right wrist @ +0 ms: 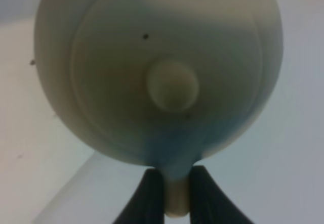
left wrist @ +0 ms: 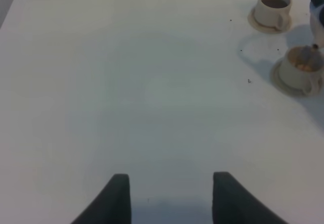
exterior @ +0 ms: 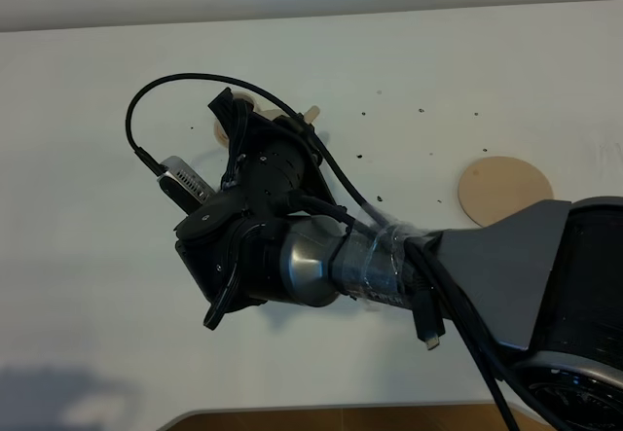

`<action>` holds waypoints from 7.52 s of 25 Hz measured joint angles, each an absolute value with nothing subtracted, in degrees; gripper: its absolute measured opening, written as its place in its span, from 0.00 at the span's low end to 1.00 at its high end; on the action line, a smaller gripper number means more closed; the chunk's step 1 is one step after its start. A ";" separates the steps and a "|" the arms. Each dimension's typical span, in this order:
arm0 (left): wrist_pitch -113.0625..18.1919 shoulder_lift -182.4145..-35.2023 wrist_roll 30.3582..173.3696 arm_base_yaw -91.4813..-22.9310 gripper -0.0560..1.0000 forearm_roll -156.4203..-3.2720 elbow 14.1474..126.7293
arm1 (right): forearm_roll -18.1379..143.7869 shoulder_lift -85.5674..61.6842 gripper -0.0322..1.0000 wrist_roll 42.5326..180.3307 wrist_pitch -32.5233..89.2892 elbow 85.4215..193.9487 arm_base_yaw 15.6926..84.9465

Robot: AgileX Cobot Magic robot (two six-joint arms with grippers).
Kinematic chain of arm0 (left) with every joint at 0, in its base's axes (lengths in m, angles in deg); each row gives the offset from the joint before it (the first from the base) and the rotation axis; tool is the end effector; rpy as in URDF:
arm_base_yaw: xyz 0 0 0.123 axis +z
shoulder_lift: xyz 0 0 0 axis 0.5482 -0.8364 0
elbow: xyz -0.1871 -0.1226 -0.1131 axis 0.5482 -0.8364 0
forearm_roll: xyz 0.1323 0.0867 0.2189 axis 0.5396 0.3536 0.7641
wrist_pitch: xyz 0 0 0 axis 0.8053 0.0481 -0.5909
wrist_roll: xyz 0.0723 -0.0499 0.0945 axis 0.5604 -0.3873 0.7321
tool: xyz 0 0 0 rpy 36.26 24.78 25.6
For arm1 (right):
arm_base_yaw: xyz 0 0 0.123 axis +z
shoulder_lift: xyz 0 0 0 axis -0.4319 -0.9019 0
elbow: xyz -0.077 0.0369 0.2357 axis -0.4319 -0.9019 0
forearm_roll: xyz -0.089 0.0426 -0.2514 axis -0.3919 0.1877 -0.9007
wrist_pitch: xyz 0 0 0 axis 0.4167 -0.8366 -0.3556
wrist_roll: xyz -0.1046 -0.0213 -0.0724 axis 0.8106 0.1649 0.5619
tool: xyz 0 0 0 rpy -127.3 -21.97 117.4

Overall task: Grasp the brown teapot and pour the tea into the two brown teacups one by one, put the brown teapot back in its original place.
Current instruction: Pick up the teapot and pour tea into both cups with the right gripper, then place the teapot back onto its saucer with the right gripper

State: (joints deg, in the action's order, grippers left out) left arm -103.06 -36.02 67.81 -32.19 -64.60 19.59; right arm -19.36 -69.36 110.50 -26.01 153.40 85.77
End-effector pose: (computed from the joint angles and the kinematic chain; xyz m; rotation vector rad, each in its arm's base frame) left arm 0.0819 0.0049 0.2715 -0.0194 2.0264 0.0479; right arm 0.3265 0.3461 0.1050 -2.1524 1.1793 -1.4767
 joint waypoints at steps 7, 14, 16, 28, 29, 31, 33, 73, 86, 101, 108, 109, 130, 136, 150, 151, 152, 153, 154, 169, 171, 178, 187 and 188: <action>-103.06 -36.02 67.81 -32.19 0.42 -64.60 19.59 | -21.37 -69.36 0.16 112.04 -26.01 153.40 85.77; -103.06 -36.02 67.81 -32.19 0.42 -64.60 19.59 | -22.51 -69.36 0.15 113.13 -25.87 153.40 85.77; -103.06 -36.02 67.81 -32.19 0.42 -64.60 19.59 | -23.14 -69.36 0.15 113.34 -25.71 153.40 85.77; -103.06 -36.02 67.81 -32.19 0.42 -64.60 19.59 | -23.75 -69.36 0.15 114.86 -25.57 153.40 85.77; -103.06 -36.02 67.81 -32.19 0.42 -64.60 19.59 | -23.75 -69.36 0.15 114.90 -25.57 153.40 85.77; -103.06 -36.02 67.81 -32.19 0.42 -64.60 19.59 | -23.75 -69.36 0.15 115.03 -25.57 153.40 85.77; -103.06 -36.02 67.81 -32.19 0.42 -64.60 19.59 | -23.75 -69.36 0.15 115.03 -25.57 153.40 85.77; -103.06 -36.02 67.81 -32.19 0.42 -64.60 19.59 | -27.03 -69.36 0.15 120.91 -24.42 153.40 85.77; -103.06 -36.02 67.81 -32.19 0.42 -64.60 19.59 | -29.45 -69.36 0.15 123.21 -24.35 153.40 85.71; -103.06 -36.02 67.81 -32.19 0.42 -64.60 19.59 | -31.47 -69.36 0.15 126.06 -23.95 153.40 85.71; -103.06 -36.02 67.81 -32.19 0.42 -64.60 19.59 | -31.63 -69.36 0.15 126.83 -23.20 153.40 85.71; -103.06 -36.02 67.81 -32.19 0.42 -64.60 19.59 | -31.67 -69.36 0.15 126.86 -23.15 153.40 85.71; -103.06 -36.02 67.81 -32.19 0.42 -64.60 19.59 | -32.79 -69.36 0.15 127.12 -22.07 153.40 85.71; -103.06 -36.02 67.81 -32.19 0.42 -64.60 19.59 | -32.91 -69.36 0.15 127.12 -21.85 153.40 85.71; -103.06 -36.02 67.81 -32.19 0.42 -64.60 19.59 | -25.13 -69.36 0.15 120.70 -24.81 153.40 85.71; -103.06 -36.02 67.81 -32.19 0.42 -64.60 19.59 | -23.86 -69.36 0.15 118.99 -25.62 153.40 85.71; -103.06 -36.02 67.81 -32.19 0.42 -64.60 19.59 | -23.00 -69.36 0.15 116.74 -26.34 153.40 85.71; -103.06 -36.02 67.81 -32.19 0.42 -64.60 19.59 | -22.48 -69.36 0.15 114.36 -26.80 153.40 85.71; -103.06 -36.02 67.81 -32.19 0.42 -64.60 19.59 | -21.99 -69.29 0.15 112.29 -27.01 153.40 85.71; -103.06 -36.02 67.81 -32.19 0.42 -64.60 19.59 | -0.74 -63.69 0.15 92.82 -31.20 154.06 85.09; -103.06 -36.02 67.81 -32.19 0.42 -64.60 19.59 | 5.64 -61.82 0.15 91.69 -31.26 154.13 83.83; -103.06 -36.02 67.81 -32.19 0.42 -64.60 19.59 | 29.55 -59.99 0.15 91.91 -30.00 154.19 77.33; -103.06 -36.02 67.81 -32.19 0.42 -64.60 19.59 | 35.46 -60.58 0.15 93.65 -25.60 154.07 76.38; -103.06 -36.02 67.81 -32.19 0.42 -64.60 19.59 | 35.55 -60.08 0.15 93.65 -26.18 154.07 76.38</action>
